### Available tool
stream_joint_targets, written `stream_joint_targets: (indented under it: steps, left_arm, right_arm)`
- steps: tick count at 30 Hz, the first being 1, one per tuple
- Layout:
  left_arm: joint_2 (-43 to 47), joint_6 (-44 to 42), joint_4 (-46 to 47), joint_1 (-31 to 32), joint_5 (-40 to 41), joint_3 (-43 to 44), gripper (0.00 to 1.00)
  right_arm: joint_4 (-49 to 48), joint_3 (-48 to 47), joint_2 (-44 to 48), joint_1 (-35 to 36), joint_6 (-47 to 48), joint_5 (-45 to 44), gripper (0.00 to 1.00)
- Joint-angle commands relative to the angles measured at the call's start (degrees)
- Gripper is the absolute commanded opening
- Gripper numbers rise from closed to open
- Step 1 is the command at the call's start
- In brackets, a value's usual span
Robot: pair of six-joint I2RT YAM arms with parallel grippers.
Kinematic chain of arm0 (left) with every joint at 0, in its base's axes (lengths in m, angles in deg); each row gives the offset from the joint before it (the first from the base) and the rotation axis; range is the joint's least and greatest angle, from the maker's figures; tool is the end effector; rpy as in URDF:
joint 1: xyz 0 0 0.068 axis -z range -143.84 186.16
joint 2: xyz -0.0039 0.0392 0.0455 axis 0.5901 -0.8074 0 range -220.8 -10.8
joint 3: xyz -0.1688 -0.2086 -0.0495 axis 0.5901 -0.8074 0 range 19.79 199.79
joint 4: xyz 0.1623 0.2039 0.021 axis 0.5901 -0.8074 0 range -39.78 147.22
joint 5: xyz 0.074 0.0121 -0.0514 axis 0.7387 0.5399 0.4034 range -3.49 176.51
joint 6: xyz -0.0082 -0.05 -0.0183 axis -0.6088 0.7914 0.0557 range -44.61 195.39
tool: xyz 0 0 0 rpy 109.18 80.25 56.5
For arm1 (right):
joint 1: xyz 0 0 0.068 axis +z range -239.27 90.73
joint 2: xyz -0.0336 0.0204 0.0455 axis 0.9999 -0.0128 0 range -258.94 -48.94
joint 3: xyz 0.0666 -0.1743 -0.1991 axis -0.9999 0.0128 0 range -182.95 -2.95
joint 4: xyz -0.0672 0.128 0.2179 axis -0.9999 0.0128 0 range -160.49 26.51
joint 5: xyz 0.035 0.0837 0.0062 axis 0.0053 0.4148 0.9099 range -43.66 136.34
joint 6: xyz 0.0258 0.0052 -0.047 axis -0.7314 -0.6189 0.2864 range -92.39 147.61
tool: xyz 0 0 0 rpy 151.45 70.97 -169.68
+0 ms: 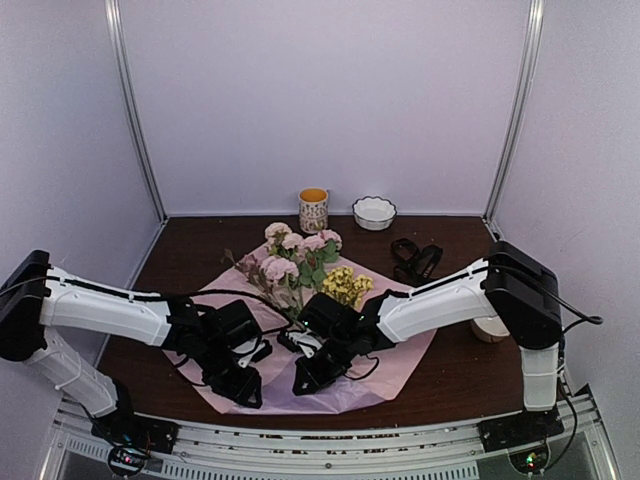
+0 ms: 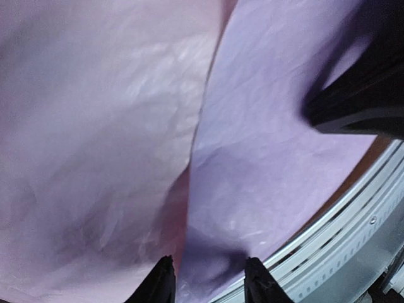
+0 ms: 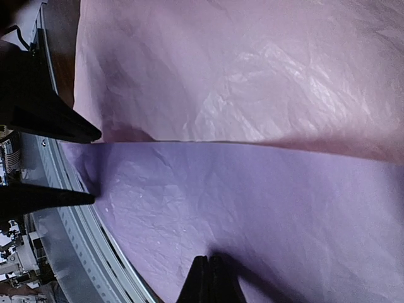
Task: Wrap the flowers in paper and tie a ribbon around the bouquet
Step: Press the fold line on the 1/4-folded wrapping paper.
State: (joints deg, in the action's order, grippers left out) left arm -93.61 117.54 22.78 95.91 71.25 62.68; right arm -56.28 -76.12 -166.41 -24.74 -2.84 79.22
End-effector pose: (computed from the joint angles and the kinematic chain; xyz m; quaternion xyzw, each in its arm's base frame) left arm 0.1142 -0.2142 0.1600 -0.1680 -0.9676 0.1875 0.0172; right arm 0.1604 0.3814 0.1310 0.3439 -0.8601 -0.3759 0.0250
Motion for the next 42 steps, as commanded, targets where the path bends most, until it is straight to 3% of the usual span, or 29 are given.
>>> stream_joint_targets:
  steps: [1,13,20,25,29,35,42]
  left_arm:
    - [-1.9,-0.8,-0.4,0.1,-3.6,-2.7,0.41]
    - [-4.6,-1.7,4.2,-0.2,-7.5,-5.1,0.39]
    - [2.6,-0.3,3.3,-0.1,-0.9,-4.9,0.4]
    - [8.4,1.0,-4.5,-0.2,11.9,-0.9,0.52]
    - [10.6,6.3,-12.9,-0.1,22.6,0.9,0.55]
    - [16.3,13.9,-14.3,1.8,23.5,-0.3,0.59]
    - [23.4,37.6,-18.2,6.9,26.6,-4.9,0.57]
  right_arm:
    - [-0.6,1.0,0.6,-0.4,-0.9,0.5,0.0]
    - [-1.8,1.6,3.9,-0.3,-2.5,-0.9,0.0]
    - [-1.9,3.3,2.2,-0.4,-4.7,-4.0,0.0]
    - [-2.8,4.8,2.8,-0.3,-7.1,-5.4,0.0]
    - [-3.3,5.0,3.1,0.0,-8.3,-6.1,0.0]
    - [-3.3,4.5,2.4,1.1,-8.8,-5.5,0.0]
    - [-6.2,5.4,3.0,2.2,-12.0,-5.2,0.0]
